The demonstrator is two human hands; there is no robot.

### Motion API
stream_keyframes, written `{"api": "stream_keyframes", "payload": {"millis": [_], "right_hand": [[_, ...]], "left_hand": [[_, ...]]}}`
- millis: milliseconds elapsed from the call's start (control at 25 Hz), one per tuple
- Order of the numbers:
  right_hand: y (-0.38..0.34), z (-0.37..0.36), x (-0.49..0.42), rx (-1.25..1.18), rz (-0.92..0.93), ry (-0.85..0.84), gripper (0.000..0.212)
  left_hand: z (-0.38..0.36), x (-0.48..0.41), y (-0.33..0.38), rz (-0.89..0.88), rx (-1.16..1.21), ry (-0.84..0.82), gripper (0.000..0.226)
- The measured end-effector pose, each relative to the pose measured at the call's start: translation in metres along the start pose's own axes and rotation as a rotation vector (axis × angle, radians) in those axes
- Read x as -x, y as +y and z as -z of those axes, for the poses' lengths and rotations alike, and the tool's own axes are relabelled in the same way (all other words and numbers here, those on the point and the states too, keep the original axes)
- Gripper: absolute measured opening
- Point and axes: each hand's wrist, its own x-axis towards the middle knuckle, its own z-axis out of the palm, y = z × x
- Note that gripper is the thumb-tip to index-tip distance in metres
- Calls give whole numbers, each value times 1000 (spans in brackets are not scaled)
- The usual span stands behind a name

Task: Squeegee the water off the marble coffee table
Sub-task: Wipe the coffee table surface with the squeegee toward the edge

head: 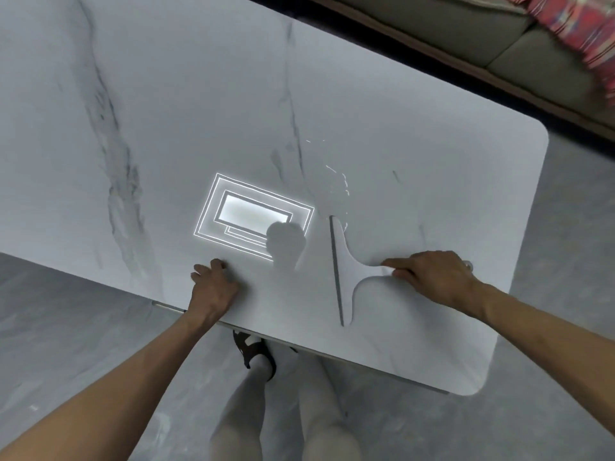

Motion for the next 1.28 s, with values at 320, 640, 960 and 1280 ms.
{"api": "stream_keyframes", "payload": {"millis": [320,640,960,1280], "right_hand": [[-97,22,-17,25,212,19,36],[-272,13,-143,12,541,-106,38],[-96,75,-178,-109,259,142,34],[77,92,-101,-183,-135,194,35]], "left_hand": [[56,1,-38,97,253,134,22],[89,-20,-83,221,308,357,32],[82,-55,21,144,307,295,14],[32,-127,185,-73,-242,221,92]]}}
